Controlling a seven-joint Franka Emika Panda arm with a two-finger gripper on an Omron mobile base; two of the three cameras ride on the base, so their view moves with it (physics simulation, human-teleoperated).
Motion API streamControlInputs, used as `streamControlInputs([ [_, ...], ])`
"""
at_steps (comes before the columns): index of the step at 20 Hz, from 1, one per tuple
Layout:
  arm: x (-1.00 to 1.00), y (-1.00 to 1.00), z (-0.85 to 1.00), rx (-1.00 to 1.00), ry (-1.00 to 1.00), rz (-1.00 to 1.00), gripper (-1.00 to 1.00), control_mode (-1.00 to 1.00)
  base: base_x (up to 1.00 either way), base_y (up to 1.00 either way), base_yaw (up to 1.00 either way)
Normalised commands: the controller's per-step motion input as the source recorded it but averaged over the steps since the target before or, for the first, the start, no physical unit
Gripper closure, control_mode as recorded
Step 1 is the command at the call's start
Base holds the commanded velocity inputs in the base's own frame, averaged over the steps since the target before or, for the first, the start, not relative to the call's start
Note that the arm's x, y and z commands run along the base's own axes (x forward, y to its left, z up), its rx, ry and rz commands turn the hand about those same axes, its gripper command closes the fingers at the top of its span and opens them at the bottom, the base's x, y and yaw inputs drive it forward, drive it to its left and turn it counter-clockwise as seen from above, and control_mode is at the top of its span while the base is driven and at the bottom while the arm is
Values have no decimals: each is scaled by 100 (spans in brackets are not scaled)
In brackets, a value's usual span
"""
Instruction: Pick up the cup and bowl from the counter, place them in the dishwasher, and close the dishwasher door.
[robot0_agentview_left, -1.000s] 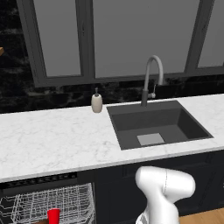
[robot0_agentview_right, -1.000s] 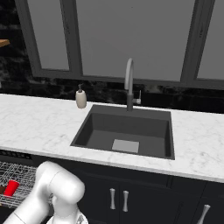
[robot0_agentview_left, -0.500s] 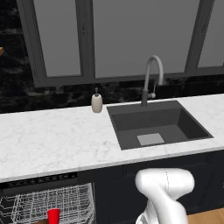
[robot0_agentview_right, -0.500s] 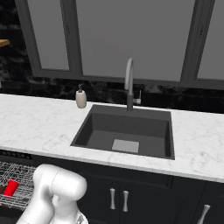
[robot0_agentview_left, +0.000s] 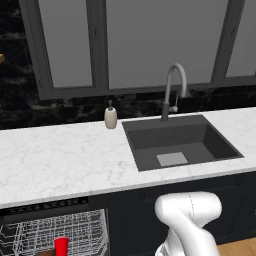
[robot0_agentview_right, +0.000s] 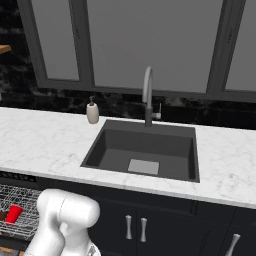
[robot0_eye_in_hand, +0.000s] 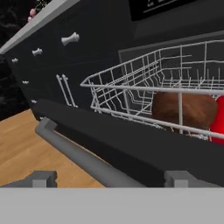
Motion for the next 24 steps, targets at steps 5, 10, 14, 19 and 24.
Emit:
streamControlInputs([
  [5,62,-52,-38,0,-1,-11,-100,-100,0,0,0],
  [10,69,-51,-70,-1,0,-22,-100,-100,0,0,0],
  [14,89,-24,-76,-10,3,-31,-100,-100,0,0,0],
  [19,100,-18,-91,-17,12,-45,-100,-100,0,0,0],
  [24,100,-13,-100,-21,15,-50,-100,-100,0,0,0],
])
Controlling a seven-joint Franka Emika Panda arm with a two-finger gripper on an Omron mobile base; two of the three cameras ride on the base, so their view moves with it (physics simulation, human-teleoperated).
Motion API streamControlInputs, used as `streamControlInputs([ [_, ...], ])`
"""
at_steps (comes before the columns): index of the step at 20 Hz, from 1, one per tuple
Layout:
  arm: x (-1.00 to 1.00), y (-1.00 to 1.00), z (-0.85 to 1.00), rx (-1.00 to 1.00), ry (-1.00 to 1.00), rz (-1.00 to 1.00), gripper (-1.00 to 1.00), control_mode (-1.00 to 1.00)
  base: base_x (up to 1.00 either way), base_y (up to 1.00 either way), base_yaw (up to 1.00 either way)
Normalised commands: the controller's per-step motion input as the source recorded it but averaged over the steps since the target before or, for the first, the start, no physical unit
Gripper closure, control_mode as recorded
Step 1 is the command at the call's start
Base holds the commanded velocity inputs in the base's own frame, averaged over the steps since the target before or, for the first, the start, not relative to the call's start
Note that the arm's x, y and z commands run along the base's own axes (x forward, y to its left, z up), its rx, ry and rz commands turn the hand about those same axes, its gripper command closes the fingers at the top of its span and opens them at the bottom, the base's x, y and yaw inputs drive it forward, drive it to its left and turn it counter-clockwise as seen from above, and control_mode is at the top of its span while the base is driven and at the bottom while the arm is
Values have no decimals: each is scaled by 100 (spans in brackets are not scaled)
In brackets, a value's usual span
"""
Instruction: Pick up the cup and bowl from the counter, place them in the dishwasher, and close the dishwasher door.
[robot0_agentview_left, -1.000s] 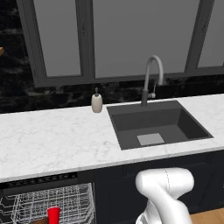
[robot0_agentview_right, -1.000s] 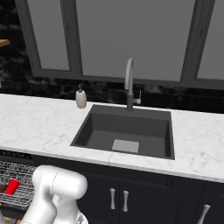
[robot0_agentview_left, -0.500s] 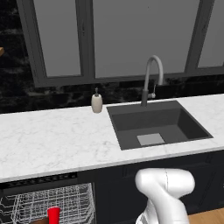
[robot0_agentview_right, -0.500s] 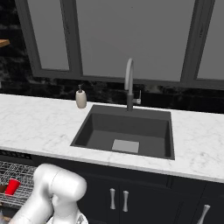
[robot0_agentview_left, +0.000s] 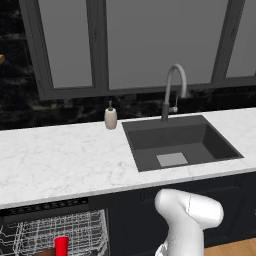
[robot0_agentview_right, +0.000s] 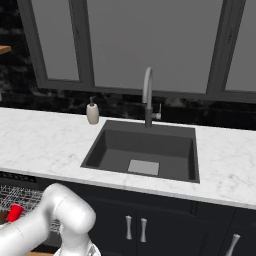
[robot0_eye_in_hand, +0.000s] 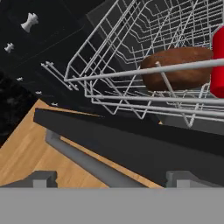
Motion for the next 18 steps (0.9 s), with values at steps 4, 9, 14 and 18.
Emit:
streamControlInputs([
  [4,75,-9,-100,-13,6,-60,-100,-100,0,0,0],
  [9,58,-6,-100,-6,0,-50,-100,-100,0,0,0],
  [14,78,-35,-100,0,-13,-61,-100,-100,0,0,0],
  [18,63,-35,-100,-1,-25,-62,-100,-100,0,0,0],
])
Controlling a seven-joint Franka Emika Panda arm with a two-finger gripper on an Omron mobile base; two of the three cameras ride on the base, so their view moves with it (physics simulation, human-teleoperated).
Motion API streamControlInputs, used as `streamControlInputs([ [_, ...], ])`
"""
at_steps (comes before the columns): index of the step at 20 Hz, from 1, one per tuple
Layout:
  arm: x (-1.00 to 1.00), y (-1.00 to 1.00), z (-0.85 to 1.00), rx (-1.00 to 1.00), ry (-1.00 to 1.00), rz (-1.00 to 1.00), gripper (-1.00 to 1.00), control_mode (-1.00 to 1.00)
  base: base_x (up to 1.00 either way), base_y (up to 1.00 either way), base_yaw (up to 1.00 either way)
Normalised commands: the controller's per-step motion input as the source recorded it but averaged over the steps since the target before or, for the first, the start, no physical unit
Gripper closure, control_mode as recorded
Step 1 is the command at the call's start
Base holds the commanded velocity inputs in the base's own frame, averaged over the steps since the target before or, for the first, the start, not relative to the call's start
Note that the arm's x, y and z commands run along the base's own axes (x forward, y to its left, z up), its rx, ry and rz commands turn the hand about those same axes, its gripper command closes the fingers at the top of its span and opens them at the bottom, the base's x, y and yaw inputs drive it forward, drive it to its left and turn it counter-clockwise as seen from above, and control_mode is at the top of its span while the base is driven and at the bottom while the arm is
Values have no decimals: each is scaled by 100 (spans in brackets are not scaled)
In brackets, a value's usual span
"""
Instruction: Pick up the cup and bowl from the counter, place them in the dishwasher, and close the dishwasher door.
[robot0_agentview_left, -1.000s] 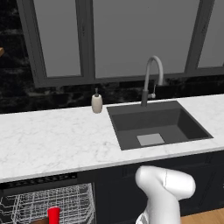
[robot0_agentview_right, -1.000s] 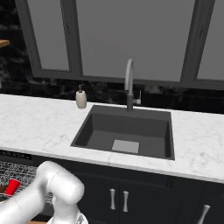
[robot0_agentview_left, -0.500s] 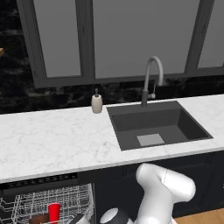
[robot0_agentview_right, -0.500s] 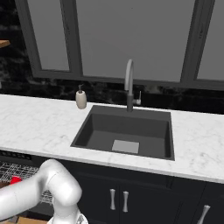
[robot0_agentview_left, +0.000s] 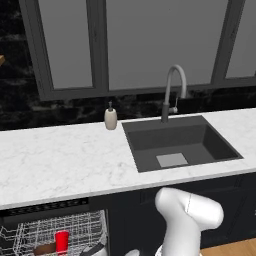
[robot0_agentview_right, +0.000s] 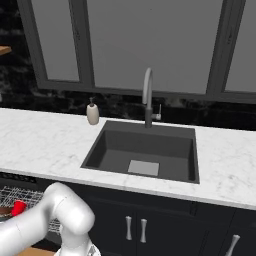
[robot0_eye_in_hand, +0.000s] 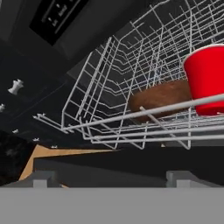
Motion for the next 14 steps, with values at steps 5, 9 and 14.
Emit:
streamControlInputs([
  [5,80,-19,-100,-4,-18,-61,-100,-100,0,0,0],
  [9,88,-9,-100,-1,-20,-61,-100,-100,0,0,0],
  [14,86,0,-100,2,-29,-59,-100,-100,0,0,0],
])
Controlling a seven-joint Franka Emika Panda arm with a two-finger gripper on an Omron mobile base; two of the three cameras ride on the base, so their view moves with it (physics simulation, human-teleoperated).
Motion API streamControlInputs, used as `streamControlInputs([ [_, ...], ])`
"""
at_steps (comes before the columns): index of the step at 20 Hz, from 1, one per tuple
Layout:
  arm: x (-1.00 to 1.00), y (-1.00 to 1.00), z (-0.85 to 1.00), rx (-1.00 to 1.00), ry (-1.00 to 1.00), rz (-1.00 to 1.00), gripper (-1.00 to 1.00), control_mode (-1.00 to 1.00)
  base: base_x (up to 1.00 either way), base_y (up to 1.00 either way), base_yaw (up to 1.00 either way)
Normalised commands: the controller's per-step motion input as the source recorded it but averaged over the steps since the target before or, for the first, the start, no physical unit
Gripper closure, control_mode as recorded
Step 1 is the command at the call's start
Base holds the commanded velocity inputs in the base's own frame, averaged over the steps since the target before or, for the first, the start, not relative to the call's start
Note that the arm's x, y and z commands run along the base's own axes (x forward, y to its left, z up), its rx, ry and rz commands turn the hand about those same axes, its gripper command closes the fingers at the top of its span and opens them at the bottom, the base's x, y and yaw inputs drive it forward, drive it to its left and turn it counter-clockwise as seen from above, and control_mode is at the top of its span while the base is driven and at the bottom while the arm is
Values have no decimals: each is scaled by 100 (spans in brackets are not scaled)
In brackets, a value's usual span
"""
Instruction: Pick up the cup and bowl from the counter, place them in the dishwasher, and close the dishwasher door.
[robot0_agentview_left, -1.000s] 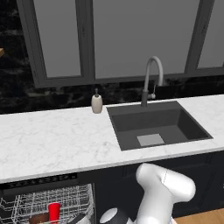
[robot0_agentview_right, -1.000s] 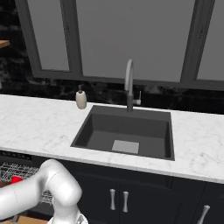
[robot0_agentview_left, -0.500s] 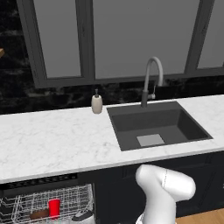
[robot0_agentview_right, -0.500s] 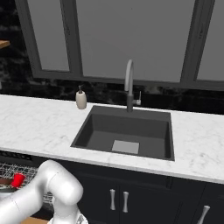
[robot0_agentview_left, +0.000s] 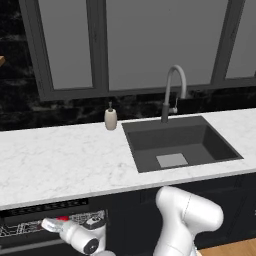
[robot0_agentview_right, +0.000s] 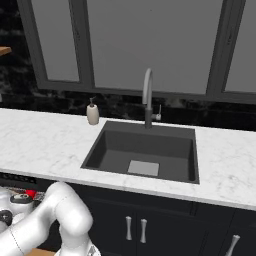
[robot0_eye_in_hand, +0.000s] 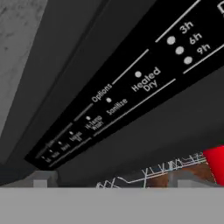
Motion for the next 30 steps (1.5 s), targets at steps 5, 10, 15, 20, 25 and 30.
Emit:
streamControlInputs([
  [5,23,0,-100,11,-36,-61,-100,-100,0,0,0],
  [10,-43,24,-100,18,-44,-57,-100,-100,0,0,0],
  [15,-52,26,-100,18,-43,-50,-100,-100,0,0,0],
  [20,-100,7,-63,5,-24,-11,-100,-100,0,0,0],
  [25,-100,-8,-66,1,-15,12,-100,-100,0,0,0],
  [30,-73,0,-98,-2,-4,15,-100,-100,0,0,0],
])
